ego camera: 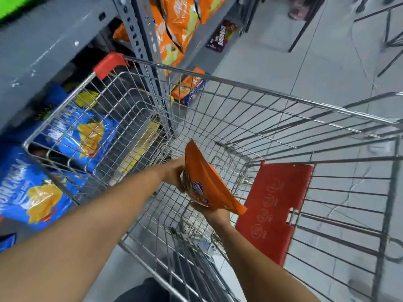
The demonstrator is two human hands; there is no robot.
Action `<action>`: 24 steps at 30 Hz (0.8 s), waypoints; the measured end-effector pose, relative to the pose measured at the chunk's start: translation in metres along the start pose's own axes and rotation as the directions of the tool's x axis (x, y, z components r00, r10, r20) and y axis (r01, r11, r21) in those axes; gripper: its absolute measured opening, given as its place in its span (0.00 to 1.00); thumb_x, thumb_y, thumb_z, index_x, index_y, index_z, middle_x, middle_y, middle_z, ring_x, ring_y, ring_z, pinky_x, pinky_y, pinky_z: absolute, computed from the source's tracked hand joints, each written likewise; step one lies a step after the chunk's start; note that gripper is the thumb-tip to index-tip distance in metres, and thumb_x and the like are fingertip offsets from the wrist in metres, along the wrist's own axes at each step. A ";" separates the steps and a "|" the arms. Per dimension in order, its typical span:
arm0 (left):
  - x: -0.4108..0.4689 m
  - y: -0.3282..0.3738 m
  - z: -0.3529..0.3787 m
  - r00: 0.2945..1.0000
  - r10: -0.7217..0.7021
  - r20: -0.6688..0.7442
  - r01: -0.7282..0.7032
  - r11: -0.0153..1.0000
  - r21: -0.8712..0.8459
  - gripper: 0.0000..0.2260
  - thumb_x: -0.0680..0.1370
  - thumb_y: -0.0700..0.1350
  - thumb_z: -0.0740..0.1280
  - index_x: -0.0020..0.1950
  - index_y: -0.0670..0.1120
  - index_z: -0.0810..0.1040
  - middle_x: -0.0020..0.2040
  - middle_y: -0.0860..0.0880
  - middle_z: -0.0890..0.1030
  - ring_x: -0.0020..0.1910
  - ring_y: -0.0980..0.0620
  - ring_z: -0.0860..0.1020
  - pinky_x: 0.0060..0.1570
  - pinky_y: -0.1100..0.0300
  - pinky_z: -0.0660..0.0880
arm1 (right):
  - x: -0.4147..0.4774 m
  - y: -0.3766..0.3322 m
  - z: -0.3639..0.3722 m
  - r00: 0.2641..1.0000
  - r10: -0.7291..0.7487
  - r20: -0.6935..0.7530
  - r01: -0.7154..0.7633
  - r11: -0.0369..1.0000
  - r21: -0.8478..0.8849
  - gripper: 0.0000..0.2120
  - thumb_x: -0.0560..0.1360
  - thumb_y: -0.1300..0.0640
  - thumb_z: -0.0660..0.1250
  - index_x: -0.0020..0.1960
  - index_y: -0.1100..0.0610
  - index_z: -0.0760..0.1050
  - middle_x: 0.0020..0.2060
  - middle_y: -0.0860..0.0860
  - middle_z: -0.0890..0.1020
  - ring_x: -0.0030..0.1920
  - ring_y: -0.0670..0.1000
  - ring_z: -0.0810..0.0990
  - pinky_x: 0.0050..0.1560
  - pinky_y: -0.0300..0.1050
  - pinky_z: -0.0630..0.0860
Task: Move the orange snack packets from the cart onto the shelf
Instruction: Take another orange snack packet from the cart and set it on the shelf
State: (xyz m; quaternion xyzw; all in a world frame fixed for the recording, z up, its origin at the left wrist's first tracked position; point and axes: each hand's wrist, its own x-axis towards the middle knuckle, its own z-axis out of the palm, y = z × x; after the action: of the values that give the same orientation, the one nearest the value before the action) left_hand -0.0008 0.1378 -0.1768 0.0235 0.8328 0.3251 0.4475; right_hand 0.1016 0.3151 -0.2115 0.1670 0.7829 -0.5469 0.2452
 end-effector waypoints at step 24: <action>-0.413 0.086 -0.111 0.424 0.183 -0.887 -0.650 0.743 -0.158 0.27 0.54 0.37 0.81 0.48 0.53 0.76 0.38 0.64 0.83 0.38 0.69 0.79 0.42 0.71 0.76 | -0.202 -0.347 -0.033 0.597 -0.802 0.017 0.734 0.554 0.393 0.30 0.59 0.57 0.82 0.57 0.55 0.75 0.44 0.50 0.83 0.40 0.45 0.80 0.41 0.44 0.79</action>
State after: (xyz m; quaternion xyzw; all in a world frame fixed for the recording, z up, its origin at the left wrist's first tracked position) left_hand 0.1397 0.0117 0.2162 -0.0301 0.7952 0.5957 -0.1088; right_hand 0.0775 0.2278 0.1807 -0.2071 0.6392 -0.7403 0.0222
